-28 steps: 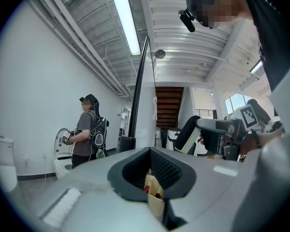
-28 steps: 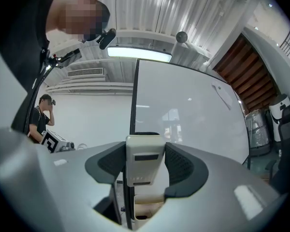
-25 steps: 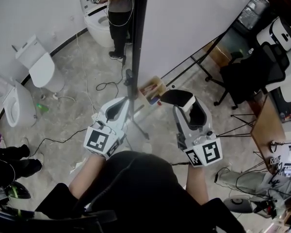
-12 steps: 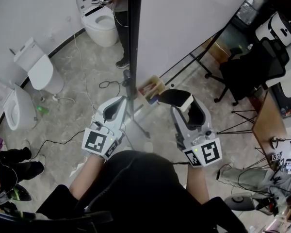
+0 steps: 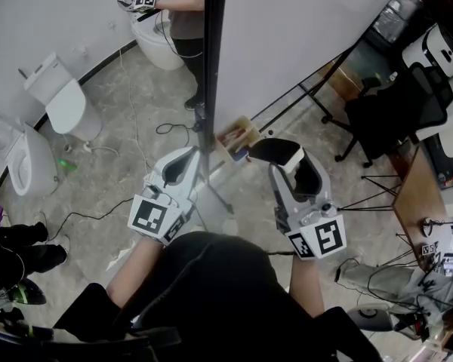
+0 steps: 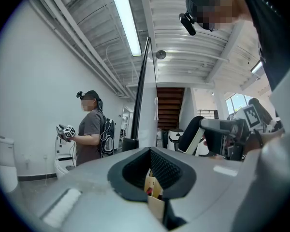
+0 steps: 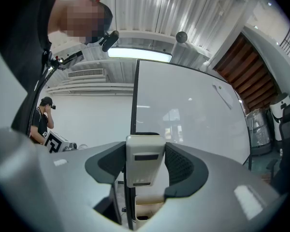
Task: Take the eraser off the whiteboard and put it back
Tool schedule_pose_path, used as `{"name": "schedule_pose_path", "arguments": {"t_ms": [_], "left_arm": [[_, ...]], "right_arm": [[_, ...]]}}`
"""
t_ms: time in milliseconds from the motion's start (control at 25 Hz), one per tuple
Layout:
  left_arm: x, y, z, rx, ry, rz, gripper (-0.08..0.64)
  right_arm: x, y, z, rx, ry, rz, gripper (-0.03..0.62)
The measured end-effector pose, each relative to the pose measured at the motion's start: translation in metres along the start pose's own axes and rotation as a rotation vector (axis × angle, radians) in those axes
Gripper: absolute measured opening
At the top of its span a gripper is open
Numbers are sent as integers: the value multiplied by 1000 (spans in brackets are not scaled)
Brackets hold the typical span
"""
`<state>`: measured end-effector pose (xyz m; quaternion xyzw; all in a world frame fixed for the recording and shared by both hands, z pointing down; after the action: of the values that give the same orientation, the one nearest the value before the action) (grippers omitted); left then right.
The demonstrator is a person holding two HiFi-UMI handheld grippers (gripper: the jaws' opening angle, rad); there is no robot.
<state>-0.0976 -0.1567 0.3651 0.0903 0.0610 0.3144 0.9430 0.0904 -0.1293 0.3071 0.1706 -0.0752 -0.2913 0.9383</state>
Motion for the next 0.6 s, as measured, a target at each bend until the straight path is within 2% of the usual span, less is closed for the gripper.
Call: {"name": "schedule_pose_path", "arguments": {"t_ms": [600], "left_arm": [[3,4,1,-7,-11,-8,5]], "right_arm": [[2,5,4,-6,-4,-2,259]]}}
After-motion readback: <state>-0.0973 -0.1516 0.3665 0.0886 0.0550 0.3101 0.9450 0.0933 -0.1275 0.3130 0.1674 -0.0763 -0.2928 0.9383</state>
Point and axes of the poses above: the fingertips, and each gripper's own axes: y backward along the fingers, x to its right, z out of its underside, the point moved 2 cm from there along y, backward along the fingers, and after that the axes turned 10 degrees about x, right-handed, at the moved point
